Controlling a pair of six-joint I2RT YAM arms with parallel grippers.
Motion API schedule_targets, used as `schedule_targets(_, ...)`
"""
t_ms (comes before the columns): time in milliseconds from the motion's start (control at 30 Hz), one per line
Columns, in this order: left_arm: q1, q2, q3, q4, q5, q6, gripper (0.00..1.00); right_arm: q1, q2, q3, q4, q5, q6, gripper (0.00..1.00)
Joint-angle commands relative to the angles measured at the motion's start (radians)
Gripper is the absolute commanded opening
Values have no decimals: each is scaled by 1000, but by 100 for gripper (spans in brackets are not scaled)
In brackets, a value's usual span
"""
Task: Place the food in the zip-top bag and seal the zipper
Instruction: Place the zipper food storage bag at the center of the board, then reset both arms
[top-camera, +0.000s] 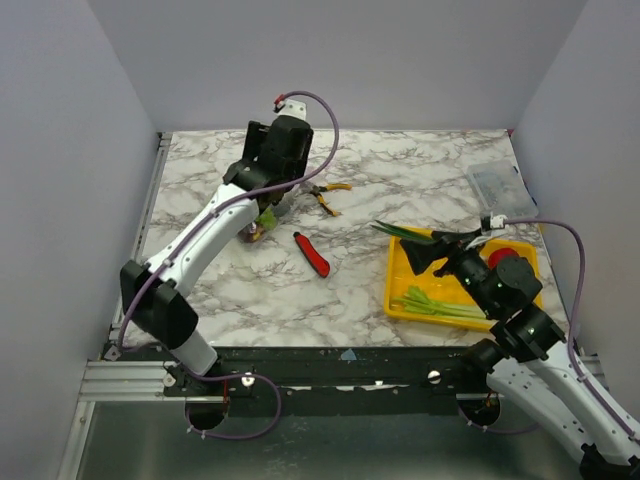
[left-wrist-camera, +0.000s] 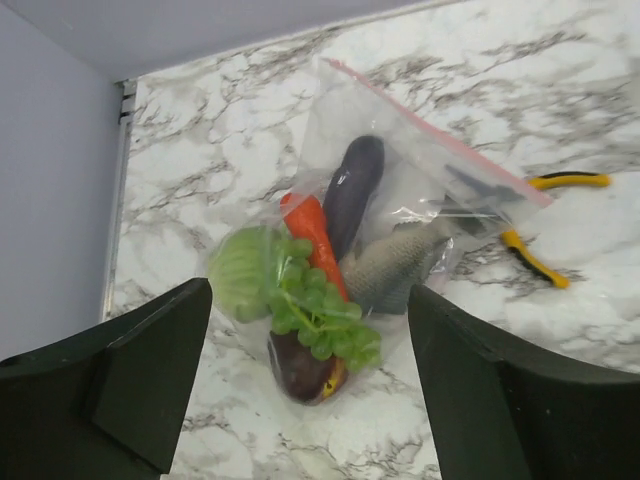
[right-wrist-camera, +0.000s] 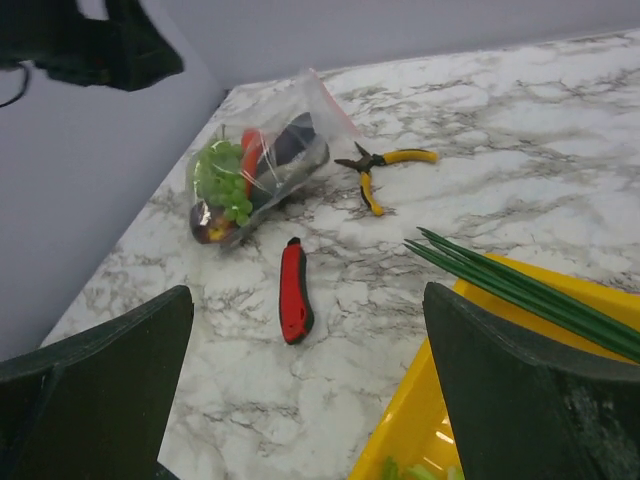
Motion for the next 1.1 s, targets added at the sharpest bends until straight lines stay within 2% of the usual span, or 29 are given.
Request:
schedule_targets(0, -2, -222, 34, -86, 203, -101, 82, 2, -31, 6, -47, 200, 143, 99)
schedule_targets(133, -1, -384, -1, -91, 315, -128, 83, 3, -43, 61, -135, 400, 264, 100)
schedule_targets(300, -2, -606, -48, -49, 383, -124, 85, 3, -20, 193, -217, 546, 223, 100)
schedule_targets(500, 0, -901, -207, 163, 394, -132, 95, 3, -8, 298, -204, 628, 179, 100)
schedule_targets(600, 0, -1027, -281, 280, 387, -128, 96, 3, -20, 310, -177, 664, 185, 100)
schedule_targets(733, -1, -1108, -289, 315, 365, -112, 97, 2, -45, 318, -141, 679, 175, 100)
schedule_targets(967, 0, -1158, -284, 309, 311, -89, 97, 3, -78, 324, -93, 678, 131, 100)
schedule_targets(1067, 0, -1154, -282, 296, 322, -102, 97, 2, -63, 345, -141, 722, 191, 100)
